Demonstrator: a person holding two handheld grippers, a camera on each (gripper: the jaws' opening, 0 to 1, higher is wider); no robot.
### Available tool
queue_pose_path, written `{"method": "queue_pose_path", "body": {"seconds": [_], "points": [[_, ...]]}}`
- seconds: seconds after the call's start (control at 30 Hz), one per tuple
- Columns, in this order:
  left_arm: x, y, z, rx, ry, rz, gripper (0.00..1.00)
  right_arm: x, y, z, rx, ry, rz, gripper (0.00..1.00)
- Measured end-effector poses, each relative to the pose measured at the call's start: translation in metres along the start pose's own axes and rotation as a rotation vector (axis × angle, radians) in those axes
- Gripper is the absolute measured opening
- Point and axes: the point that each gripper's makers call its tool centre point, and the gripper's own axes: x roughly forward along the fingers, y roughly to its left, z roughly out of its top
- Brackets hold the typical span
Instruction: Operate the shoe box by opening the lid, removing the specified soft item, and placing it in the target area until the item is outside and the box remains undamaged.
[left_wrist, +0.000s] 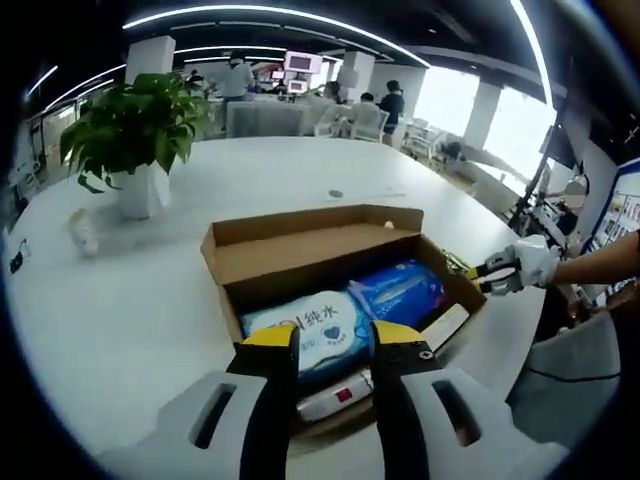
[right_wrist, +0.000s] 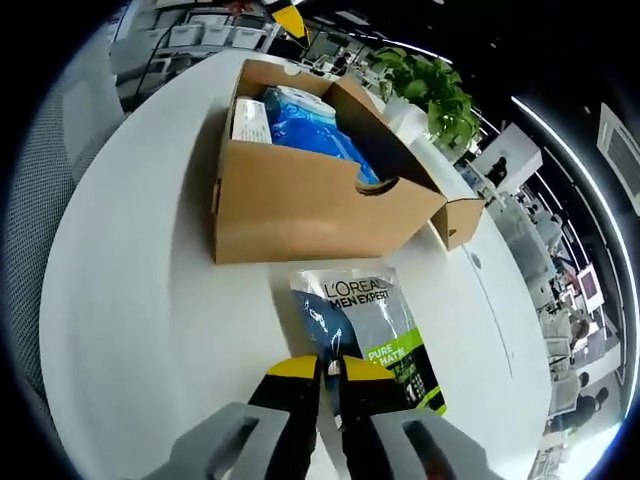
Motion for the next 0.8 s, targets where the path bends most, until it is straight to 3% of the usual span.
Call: {"method": "queue_pose_path", "body": {"seconds": [0.73, 0.8], "points": [[0.009, -0.005, 0.006, 0.123, 0.028, -0.041, 0.31, -0.017, -0.006, 0.001, 0.061, -0.016, -0.019, 0.06], [0.010, -0.006, 0.006, 0.134, 0.035, -0.047, 0.32, -0.020, -0.008, 0.003, 0.080, -0.014, -0.020, 0.10]]}}
